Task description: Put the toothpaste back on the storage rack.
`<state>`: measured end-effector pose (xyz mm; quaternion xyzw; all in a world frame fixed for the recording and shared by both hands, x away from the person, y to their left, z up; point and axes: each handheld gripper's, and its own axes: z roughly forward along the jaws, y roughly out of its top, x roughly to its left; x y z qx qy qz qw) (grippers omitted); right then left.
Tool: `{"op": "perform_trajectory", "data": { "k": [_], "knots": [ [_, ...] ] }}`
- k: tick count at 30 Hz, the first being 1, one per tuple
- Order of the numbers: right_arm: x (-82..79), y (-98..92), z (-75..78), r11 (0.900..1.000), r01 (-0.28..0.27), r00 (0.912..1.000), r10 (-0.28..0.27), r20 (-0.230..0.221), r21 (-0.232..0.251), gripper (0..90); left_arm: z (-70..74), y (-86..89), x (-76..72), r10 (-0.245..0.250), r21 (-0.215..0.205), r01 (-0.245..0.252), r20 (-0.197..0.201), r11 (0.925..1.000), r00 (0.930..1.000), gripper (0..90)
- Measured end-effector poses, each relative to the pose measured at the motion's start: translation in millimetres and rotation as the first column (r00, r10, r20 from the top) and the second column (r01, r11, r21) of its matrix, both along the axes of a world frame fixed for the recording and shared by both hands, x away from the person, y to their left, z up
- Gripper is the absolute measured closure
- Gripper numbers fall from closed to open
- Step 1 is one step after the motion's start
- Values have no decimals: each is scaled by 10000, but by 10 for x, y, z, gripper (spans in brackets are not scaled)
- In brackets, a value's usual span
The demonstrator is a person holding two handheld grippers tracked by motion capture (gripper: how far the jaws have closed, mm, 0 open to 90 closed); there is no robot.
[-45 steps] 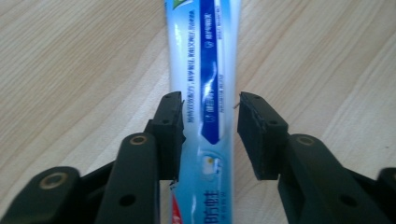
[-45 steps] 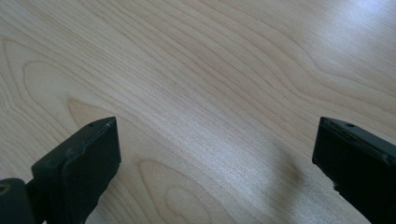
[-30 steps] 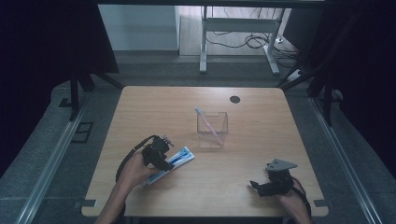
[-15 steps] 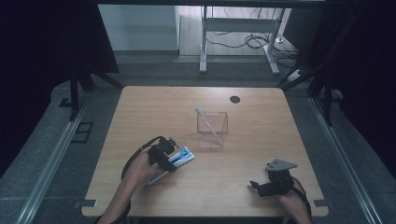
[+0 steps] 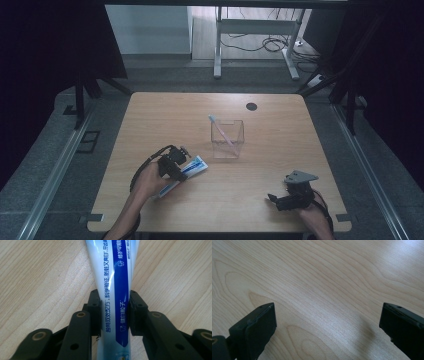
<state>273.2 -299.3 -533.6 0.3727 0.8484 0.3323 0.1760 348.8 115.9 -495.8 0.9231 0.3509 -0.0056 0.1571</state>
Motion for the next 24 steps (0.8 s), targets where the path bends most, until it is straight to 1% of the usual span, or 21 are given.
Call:
{"op": "perform_trajectory", "data": {
  "k": [1, 3, 7, 9, 15, 24],
  "knots": [
    [0, -2, 0, 10000, 4, 10000, -4, -2, 19, 14, 6, 9, -1, -46, -24, 46, 30, 10000, 10000, 700],
    [1, -5, 0, 10000, 21, 10000, -21, 6, 23, 14, 10, 25, -6, 25, -113, -25, 30, 9999, 10000, 707],
    [2, -7, 0, 10000, 26, 10000, -25, -4, 35, 14, 38, 66, -10, 183, -410, -178, 124, 9990, 9998, 714],
    [1, -7, 0, 10000, 28, 10000, -28, -5, 39, 14, 63, 77, -13, 176, -526, -165, 201, 9985, 9996, 715],
    [1, -8, -3, 10000, 27, 10000, -27, -27, 41, 14, 168, 74, -49, 87, -736, -46, 561, 9973, 9984, 715],
    [9, -12, -15, 9999, 0, 9998, 3, -183, 133, 0, 371, 65, -102, 3, -1265, 122, 987, 9919, 9951, 716]
  ]
}}
